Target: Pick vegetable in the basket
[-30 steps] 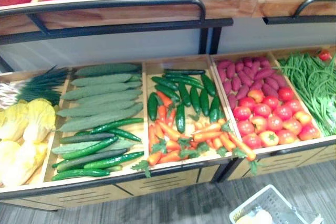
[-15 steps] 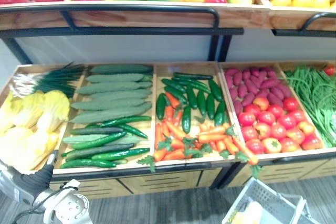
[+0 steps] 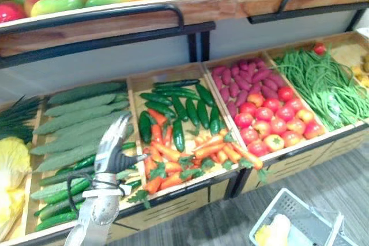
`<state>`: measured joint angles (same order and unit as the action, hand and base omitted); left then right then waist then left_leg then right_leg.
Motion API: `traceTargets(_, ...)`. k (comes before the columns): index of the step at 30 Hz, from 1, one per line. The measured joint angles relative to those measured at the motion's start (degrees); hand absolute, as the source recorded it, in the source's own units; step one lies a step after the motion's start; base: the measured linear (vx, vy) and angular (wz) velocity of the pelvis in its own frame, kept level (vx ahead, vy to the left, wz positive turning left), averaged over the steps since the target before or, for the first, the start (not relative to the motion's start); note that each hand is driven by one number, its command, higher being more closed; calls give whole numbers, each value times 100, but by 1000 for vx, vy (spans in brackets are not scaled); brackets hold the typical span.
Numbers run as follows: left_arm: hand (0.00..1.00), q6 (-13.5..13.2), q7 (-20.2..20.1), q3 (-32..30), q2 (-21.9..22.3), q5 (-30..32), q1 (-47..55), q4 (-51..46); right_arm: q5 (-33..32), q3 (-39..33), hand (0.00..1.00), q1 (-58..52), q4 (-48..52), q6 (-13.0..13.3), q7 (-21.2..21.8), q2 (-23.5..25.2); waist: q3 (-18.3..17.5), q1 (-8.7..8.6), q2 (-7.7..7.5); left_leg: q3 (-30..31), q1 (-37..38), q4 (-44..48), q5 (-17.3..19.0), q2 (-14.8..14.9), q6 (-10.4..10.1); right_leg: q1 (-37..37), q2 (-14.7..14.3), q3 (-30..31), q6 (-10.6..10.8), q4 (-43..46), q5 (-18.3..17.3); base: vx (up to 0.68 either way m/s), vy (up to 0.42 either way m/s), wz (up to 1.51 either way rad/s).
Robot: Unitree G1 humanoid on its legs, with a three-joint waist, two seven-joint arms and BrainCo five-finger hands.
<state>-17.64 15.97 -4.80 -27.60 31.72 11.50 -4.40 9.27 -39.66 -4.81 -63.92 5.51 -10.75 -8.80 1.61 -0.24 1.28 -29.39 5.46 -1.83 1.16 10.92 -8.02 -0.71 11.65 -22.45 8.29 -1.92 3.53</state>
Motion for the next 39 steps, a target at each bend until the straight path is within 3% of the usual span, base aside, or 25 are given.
traceTargets(6, 0, -93, -716, 792, -719, -79, -486, 554, 198, 190, 100, 10, 142, 0, 1, -160, 48, -142, 194, -446, 104, -4, 59, 30, -35, 191, -64, 407, -32, -6, 87, -45, -22, -37)
traceTargets(9, 0, -217, -1248, 1150, -942, -505, -719, 792, 202, 197, 100, -41, 304, -8, 26, -197, 99, -154, 264, -632, 128, -6, 79, 54, -55, 277, -93, 586, -38, -45, 145, -53, -31, -31)
traceTargets(10, 0, -252, -1533, 1339, -979, -867, -808, 978, 201, 194, 100, -125, 380, -15, 63, -212, 106, -237, 278, -665, 135, -14, 85, 54, -62, 277, -100, 609, -32, -76, 157, -33, -33, -11)
traceTargets(14, 0, -214, -1891, 1459, -975, -1603, -952, 1297, 200, 197, 100, -235, 546, -21, 145, -212, 109, -267, 336, -785, 160, -41, 88, 53, -69, 334, -124, 705, -34, -92, 176, -8, -20, -14)
traceTargets(19, 0, -133, -1904, 1527, -782, -1701, -1248, 1737, 202, 198, 100, -286, 577, -38, 164, -206, 163, -264, 306, -890, 161, -52, 88, 57, -71, 372, -136, 739, -34, -93, 176, -10, -23, -5)
traceTargets(23, 0, 210, -1886, 1434, -462, -1662, -1428, 2190, 205, 231, 100, -276, 758, -144, 164, -176, 268, -284, 332, -918, 175, -50, 95, 55, -81, 386, -110, 743, -34, -99, 175, -7, -8, -3)
traceTargets(26, 0, 523, -1602, 1142, -47, -1174, -1506, 2338, 205, 244, 100, -220, 784, -168, 143, -150, 305, -278, 343, -926, 155, -44, 95, 58, -82, 448, -112, 738, -33, -99, 176, -11, -39, -3)
traceTargets(29, 0, 700, -1548, 1097, 55, -1011, -1582, 2509, 206, 244, 100, -149, 791, -184, 141, -147, 341, -283, 366, -936, 155, -44, 105, 65, -96, 461, -131, 745, -33, -104, 176, -24, -40, -3)
traceTargets(39, 0, 835, -1391, 801, 320, -889, -1710, 2554, 213, 252, 100, 24, 785, -235, 146, -137, 459, -282, 393, -1064, 137, -25, 134, 66, -137, 557, -166, 872, -31, -139, 178, -19, -38, -7)
